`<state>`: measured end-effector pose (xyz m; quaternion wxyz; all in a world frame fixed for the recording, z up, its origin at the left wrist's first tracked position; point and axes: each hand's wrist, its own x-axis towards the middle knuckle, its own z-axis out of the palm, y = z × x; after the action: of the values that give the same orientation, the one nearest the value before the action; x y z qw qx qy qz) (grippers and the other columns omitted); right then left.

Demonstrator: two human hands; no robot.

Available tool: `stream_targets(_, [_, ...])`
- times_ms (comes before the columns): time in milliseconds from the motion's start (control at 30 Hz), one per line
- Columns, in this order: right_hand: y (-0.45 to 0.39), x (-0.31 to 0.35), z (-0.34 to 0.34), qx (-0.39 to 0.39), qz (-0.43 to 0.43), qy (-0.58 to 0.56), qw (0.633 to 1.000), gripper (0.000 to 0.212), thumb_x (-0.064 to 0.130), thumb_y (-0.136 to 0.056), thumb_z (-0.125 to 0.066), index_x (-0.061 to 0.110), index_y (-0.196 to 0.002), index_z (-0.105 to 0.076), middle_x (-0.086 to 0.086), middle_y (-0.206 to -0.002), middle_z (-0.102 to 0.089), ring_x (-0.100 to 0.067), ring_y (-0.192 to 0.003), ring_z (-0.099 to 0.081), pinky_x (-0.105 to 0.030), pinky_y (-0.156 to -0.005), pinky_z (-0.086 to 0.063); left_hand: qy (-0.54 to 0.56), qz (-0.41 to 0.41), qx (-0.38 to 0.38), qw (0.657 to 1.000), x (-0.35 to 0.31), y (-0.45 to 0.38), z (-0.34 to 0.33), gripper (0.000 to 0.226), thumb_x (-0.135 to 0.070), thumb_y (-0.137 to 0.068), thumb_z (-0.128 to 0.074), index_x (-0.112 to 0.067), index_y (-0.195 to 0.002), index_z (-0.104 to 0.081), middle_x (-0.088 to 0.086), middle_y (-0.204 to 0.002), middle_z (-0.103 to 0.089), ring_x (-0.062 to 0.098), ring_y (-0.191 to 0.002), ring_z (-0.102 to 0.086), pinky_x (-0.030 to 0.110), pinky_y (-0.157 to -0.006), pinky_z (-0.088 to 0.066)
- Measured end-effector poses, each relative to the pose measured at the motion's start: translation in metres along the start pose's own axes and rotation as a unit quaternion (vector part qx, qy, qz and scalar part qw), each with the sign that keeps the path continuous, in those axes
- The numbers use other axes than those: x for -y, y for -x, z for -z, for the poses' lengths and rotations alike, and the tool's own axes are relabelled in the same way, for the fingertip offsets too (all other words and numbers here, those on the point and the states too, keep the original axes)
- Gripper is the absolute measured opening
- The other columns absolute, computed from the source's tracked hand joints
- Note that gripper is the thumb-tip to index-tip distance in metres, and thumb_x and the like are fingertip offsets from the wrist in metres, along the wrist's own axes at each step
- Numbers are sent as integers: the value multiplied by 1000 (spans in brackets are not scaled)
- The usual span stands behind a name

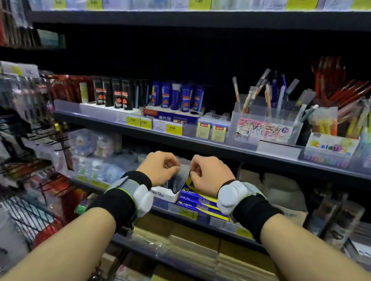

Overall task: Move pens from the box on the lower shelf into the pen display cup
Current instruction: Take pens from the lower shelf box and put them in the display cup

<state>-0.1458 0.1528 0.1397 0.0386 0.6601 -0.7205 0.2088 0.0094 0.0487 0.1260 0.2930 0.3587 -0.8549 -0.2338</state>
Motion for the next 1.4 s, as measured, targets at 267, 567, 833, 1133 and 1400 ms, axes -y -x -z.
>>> stream_targets(267, [-14, -12, -65, 77, -70, -19, 994, 26, 21, -85, -50, 26, -104, -67, -4, -104, -70, -28, -91, -66, -40, -77, -59, -23, 66, 23, 997, 53, 8, -29, 14, -14, -84, -66, -19, -96, -72, -1, -92, -76, 12, -85, -68, 25, -86, -53])
stream_targets(567, [-45, -12, -115, 72, -80, -61, 992, 33, 14, -93, -45, 23, -114, -68, -7, -116, -70, -30, -109, -63, -38, -87, -54, -103, 72, 52, 991, 92, 1, -66, 48, -13, -85, -60, -22, -132, -56, 3, -131, -61, 25, -123, -56, 36, -102, -46])
stream_targets(833, [-85, -11, -152, 133, -117, -74, 981, 37, 12, -92, -47, 18, -122, -67, -11, -124, -68, -34, -112, -62, -38, -91, -54, -143, 62, 71, 985, 119, 16, -97, 69, -7, -83, -57, -24, -146, -35, -6, -153, -35, 15, -140, -36, 28, -112, -33])
stream_targets(1133, [-106, -10, -182, 253, -115, -58, 959, 39, 18, -101, -43, 14, -139, -54, -9, -144, -54, -30, -131, -50, -36, -111, -38, -144, 70, 7, 987, 118, 25, -107, 65, -7, -76, -57, -32, -133, -39, -8, -141, -45, 17, -130, -46, 37, -97, -49])
stream_targets(1400, [-115, -14, -188, 258, -114, 7, 959, 39, 22, -100, -41, 22, -137, -53, -5, -144, -53, -27, -132, -49, -42, -116, -31, -146, 78, 4, 986, 116, 25, -101, 65, -5, -78, -56, -32, -136, -39, -8, -139, -48, 19, -124, -51, 35, -95, -46])
